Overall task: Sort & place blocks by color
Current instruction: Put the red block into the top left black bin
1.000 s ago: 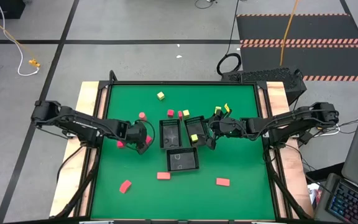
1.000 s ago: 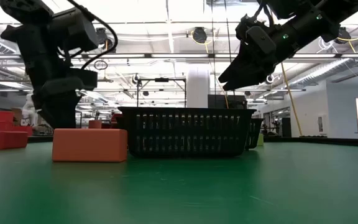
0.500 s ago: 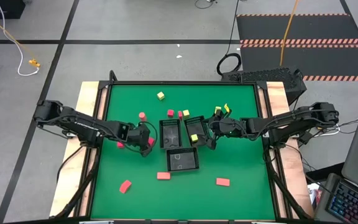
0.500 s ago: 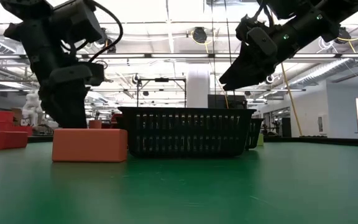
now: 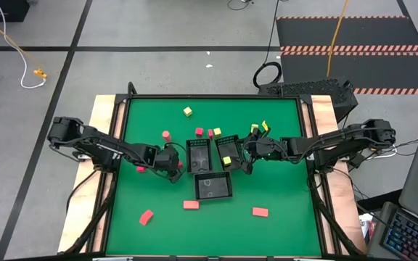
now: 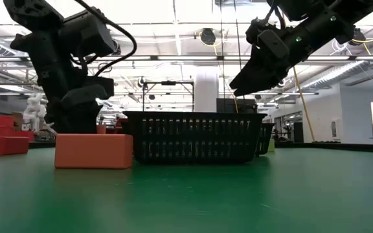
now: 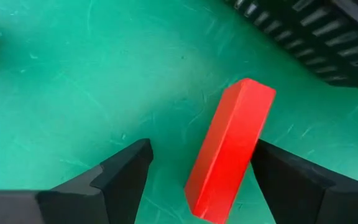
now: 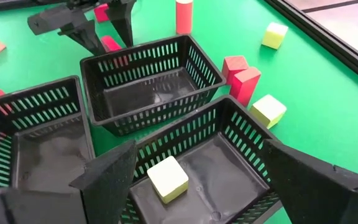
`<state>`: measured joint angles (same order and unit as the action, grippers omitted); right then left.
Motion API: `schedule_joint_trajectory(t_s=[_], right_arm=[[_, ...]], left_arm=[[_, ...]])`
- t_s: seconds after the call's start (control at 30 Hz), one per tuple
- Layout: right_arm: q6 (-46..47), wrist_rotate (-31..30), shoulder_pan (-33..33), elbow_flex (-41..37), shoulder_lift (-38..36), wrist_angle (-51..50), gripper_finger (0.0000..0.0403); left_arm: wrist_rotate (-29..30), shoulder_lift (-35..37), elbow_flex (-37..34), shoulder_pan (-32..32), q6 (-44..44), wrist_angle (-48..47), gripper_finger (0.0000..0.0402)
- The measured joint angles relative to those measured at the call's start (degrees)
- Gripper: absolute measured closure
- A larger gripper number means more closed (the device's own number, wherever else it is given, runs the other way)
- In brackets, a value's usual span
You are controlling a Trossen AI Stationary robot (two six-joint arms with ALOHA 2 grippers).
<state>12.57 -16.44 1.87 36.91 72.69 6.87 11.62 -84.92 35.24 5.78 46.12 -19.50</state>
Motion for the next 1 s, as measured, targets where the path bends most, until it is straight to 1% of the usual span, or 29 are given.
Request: schedule_joint_trajectory(t_s=[0.17, 0.27, 0.37, 0.47, 0.53, 0.6, 0.7, 0.8, 0.9, 1.0], right_arm=[[0.2, -0.1, 0.0, 0.0, 0.0, -0.3, 0.0064], [0.4, -0.1, 0.0, 0.0, 0.0, -0.5, 0.0064], [0.4, -0.1, 0.0, 0.0, 0.0, -0.9, 0.0064], [0.5, -0.2, 0.0, 0.0, 0.0, -1.2, 0.0064], [0.4, -0.2, 0.0, 0.0, 0.0, -1.2, 0.0064], [0.3, -0.2, 0.0, 0.0, 0.0, -1.2, 0.0064], [0.4, -0.2, 0.0, 0.0, 0.0, -1.2, 0.0064], [0.4, -0.2, 0.0, 0.0, 0.0, -1.3, 0.0064], [0.4, -0.2, 0.0, 0.0, 0.0, -1.2, 0.0064], [0.4, -0.3, 0.0, 0.0, 0.0, -1.1, 0.0064]], left_arm=[[0.4, -0.3, 0.0, 0.0, -0.7, -0.5, 0.0125], [0.5, 0.4, -0.1, 0.0, -2.3, -1.0, 0.0144], [0.7, 1.1, -0.2, -0.1, -3.6, -1.8, 0.0199], [0.4, 2.1, -0.3, -0.2, -5.4, -2.6, 0.0284], [-0.8, 3.5, -0.4, -0.2, -8.3, -2.7, 0.0343], [-2.2, 5.6, -0.1, -1.1, -12.0, -2.7, 0.0346], [-2.3, 10.5, 1.6, -3.3, -15.1, -4.7, 0.0346], [-2.4, 15.3, 3.3, -5.0, -17.5, -4.4, 0.0339], [-2.2, 17.3, 5.0, -5.9, -20.3, -0.1, 0.0337], [-2.4, 17.4, 5.4, -6.0, -23.0, 3.9, 0.0341]])
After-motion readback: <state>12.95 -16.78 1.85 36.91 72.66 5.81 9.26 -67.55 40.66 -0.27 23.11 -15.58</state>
